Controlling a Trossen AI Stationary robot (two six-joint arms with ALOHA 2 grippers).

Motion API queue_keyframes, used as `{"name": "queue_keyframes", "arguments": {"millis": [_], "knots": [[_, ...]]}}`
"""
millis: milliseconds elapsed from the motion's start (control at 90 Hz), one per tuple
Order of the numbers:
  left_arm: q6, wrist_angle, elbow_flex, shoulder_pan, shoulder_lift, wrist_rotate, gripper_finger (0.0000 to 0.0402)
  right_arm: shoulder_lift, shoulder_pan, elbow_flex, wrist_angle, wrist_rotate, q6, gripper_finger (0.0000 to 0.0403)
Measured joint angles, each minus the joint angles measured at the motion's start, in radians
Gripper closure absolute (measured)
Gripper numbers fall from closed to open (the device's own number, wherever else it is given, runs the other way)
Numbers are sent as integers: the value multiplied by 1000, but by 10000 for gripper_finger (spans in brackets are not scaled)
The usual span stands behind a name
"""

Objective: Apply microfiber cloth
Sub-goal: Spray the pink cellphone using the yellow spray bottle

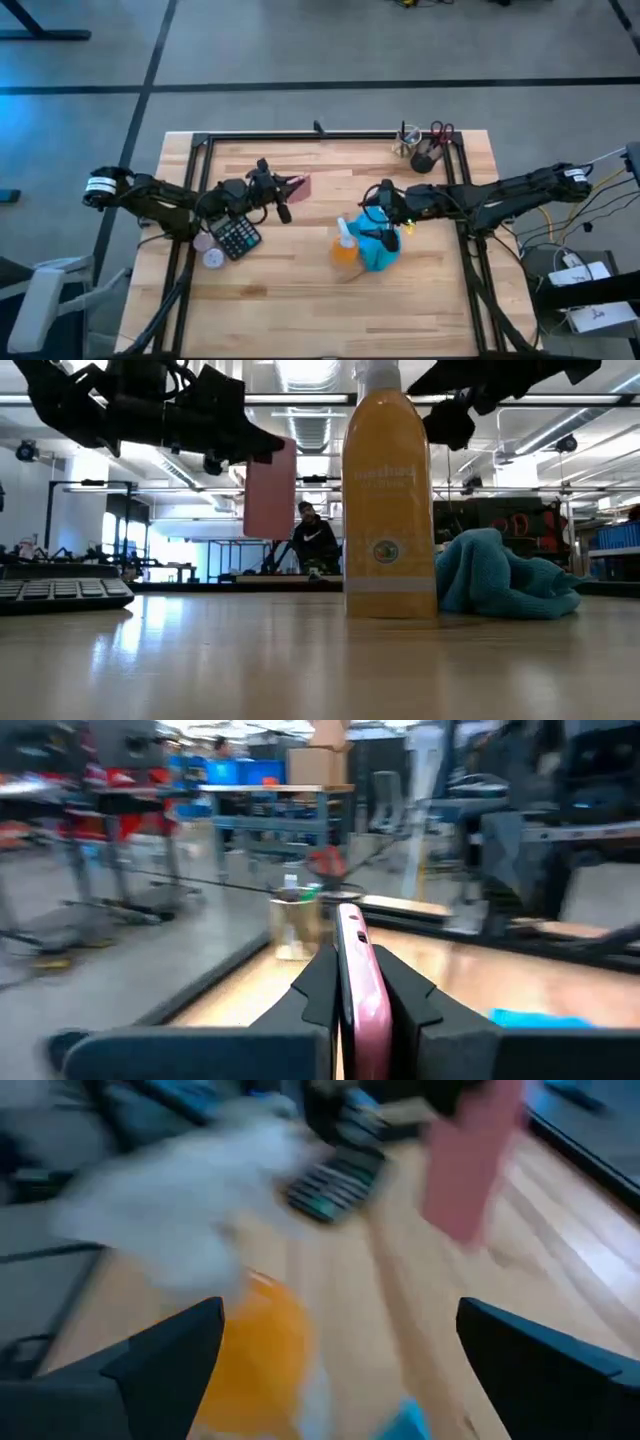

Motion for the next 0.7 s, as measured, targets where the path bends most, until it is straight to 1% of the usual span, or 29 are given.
{"name": "queue_keyframes", "arguments": {"millis": [67,211,422,511,589,700], "knots": [[-3,4,13,0,0,12,385,-2,1,-4,49,-52,-45,23],[2,-15,52,1,0,19,385,7,-2,-24,53,-38,-127,23],[8,-122,130,0,1,25,385,76,-18,-51,170,-45,-206,23],[19,-127,166,1,9,26,385,108,-18,-53,250,-74,-241,23],[21,-132,202,1,21,47,385,141,-17,-52,322,-99,-262,23],[27,-156,257,0,43,51,386,183,-19,-50,353,-100,-262,23]]}}
